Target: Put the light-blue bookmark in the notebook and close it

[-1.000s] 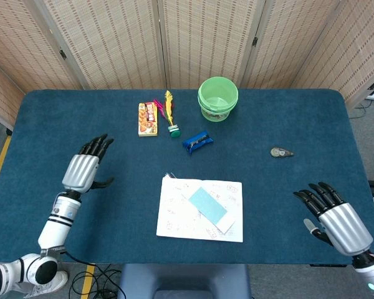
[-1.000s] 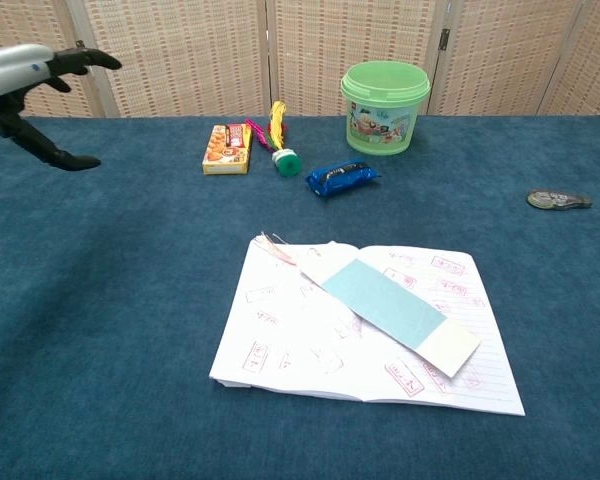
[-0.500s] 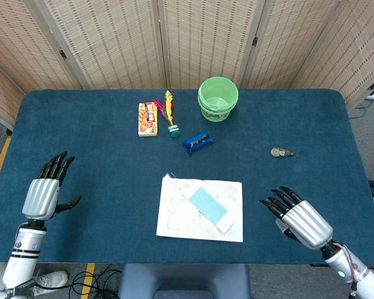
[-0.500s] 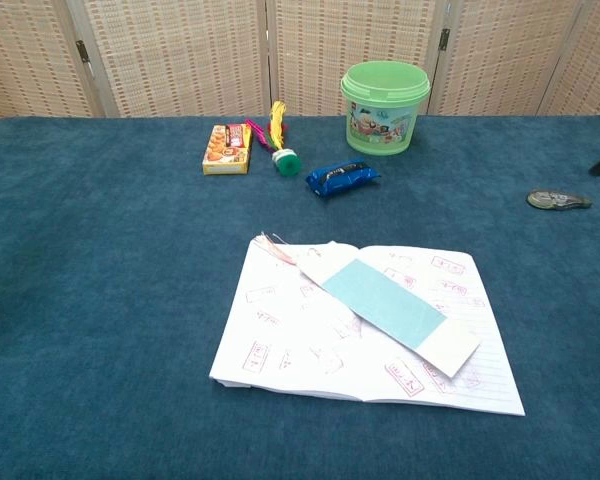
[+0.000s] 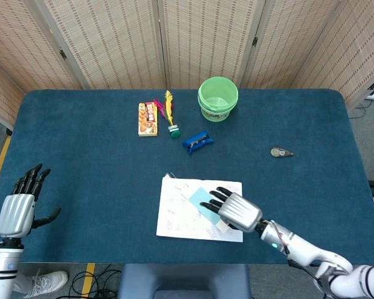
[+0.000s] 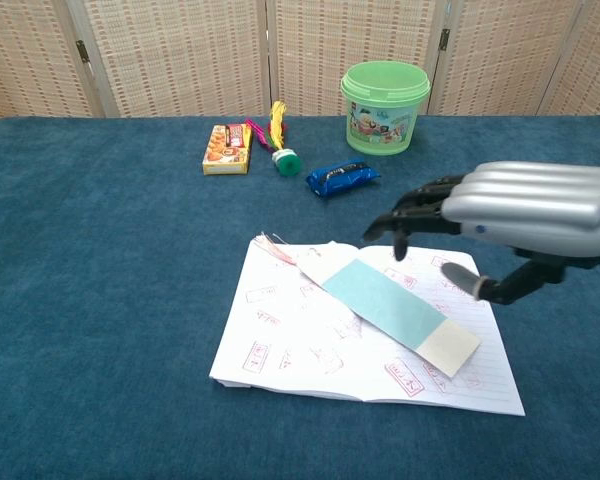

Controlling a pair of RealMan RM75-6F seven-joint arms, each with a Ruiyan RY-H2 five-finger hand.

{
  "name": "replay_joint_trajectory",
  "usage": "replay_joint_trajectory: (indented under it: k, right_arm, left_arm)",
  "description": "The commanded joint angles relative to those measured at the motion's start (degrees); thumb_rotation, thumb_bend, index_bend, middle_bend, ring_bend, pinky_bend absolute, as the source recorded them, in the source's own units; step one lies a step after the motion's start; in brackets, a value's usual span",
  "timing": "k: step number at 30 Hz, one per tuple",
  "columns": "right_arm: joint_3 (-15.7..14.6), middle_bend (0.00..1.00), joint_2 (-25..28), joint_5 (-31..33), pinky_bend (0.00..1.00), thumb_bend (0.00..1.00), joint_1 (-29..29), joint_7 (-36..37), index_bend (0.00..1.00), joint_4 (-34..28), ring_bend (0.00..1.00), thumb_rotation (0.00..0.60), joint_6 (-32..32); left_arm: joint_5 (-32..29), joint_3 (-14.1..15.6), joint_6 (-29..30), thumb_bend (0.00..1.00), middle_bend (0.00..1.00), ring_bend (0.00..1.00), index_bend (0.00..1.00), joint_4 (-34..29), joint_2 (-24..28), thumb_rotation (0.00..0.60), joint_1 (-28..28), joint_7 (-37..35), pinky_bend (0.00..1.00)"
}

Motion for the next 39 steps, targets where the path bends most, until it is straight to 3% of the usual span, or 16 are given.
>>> replay_joint_trajectory:
  k: [1,16,39]
  right_arm:
    - [1.71,0.3,-4.17,3.47,0.13,0.64,3.43,-1.84,0.13,1.82,0.09,0.6,-4.19]
    - [4.55,0.3,-15.65,13.46,0.11,0.65,12.98,-4.02,0.09,12.39,0.07,0.6,-12.83]
    - [3.92,0.3,-20.06,21.13,0.11,0.65,18.27,-6.72,0.09,19.3,0.07,0.6,-13.81]
  left_arm:
    - [0.49,-0.1,0.11,0.26,0.03,0.04,0.11,-0.03,0.37,0.6,0.61,-0.49,0.16]
    - [1.4,-0.84,-0.66,0.26,0.03,0.04,0.11,0.18,1.06,0.6,3.31,-1.48,0.16]
    - [1.65,-2.49,-2.51,0.26,0.03,0.04,0.11,2.15,0.37,0.6,5.13,-3.86,0.16]
